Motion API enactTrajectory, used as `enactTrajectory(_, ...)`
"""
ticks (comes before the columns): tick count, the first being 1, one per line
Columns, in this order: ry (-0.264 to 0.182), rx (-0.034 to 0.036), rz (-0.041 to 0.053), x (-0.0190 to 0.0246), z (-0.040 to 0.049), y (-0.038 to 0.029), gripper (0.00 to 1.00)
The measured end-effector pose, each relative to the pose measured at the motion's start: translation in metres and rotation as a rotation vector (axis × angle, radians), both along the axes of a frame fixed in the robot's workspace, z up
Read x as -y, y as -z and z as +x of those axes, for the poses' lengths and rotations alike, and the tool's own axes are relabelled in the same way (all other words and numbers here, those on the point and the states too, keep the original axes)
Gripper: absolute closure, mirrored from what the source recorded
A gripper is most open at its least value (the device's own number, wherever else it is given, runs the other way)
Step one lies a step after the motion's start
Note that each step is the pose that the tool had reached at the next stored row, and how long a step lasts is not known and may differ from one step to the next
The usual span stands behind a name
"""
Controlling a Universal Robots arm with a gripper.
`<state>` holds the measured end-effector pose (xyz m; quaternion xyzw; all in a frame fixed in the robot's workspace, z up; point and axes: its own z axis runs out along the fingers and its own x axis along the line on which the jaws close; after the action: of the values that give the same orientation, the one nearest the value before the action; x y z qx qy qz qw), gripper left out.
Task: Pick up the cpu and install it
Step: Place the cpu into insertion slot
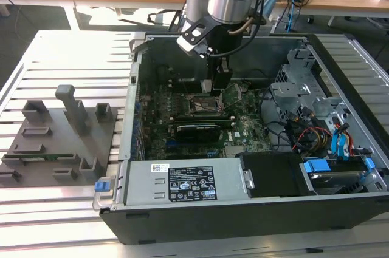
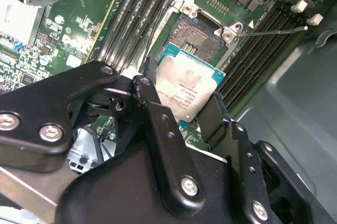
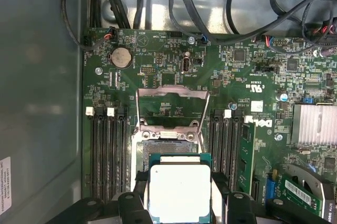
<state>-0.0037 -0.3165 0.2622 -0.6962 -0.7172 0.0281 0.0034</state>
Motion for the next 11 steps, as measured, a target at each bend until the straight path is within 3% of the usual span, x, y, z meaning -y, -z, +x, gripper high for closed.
enactTrajectory(11, 0.000, 0.0000, 0.0001, 0.0000, 0.0000, 0.0086, 0.45)
